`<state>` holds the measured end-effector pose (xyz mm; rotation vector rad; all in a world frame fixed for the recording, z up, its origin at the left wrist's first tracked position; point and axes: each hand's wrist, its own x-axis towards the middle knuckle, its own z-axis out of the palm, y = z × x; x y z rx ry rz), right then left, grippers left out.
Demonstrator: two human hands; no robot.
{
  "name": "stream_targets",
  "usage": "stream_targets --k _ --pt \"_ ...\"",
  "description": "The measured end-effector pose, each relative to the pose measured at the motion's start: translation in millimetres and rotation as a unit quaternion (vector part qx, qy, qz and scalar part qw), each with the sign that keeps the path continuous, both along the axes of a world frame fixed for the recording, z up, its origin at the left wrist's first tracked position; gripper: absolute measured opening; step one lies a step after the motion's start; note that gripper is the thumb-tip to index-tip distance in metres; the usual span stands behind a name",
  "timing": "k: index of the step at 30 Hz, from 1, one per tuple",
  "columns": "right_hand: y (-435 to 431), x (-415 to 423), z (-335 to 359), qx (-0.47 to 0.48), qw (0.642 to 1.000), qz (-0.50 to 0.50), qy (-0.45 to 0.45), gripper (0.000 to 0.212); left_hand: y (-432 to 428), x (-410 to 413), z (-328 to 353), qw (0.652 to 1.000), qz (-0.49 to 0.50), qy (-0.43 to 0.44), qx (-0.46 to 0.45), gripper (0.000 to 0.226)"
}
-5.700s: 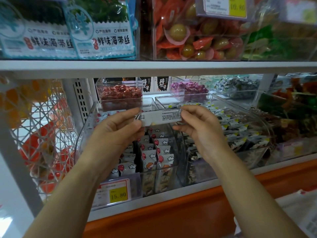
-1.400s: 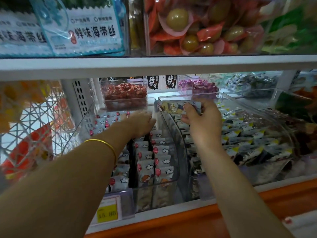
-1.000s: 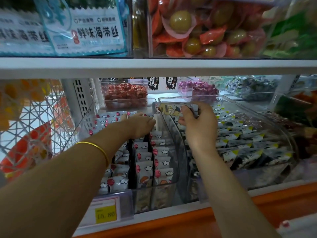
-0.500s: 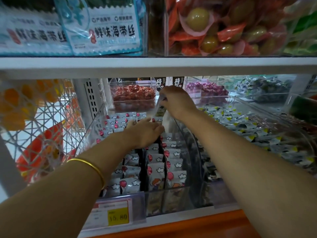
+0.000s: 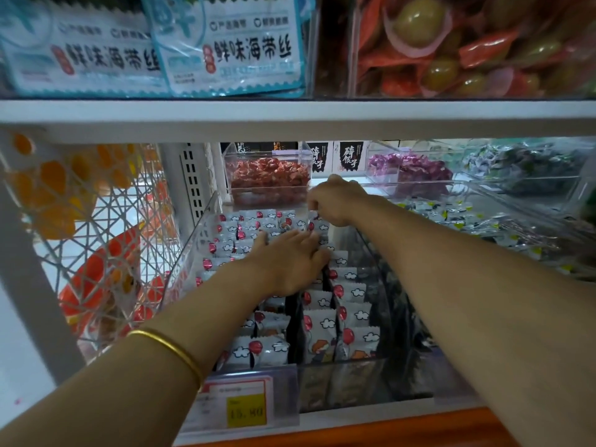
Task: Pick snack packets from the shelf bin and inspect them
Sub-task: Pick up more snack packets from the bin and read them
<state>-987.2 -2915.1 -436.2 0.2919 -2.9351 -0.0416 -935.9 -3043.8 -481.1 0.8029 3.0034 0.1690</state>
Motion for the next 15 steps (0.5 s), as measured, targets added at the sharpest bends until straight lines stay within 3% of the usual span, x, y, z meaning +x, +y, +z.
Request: stream_targets --k 7,11,15 --pt "-1.1 -2.1 -0.9 -0.005 0.999 -0.014 0.035 0.031 -0.9 1.0 0.3 0.999 0.001 0.023 0.033 0.056" --pt "1.2 -0.1 1.6 -0.047 0.996 -0.005 0.069 0.023 -3.7 0.1 -0.4 0.999 0.014 0.032 -0.027 0.061" --pt "3.1 2.3 1.8 -0.07 0.997 0.014 0.021 0.028 -2.8 -2.4 -1.6 0.998 0.026 0.014 -0.054 0.063"
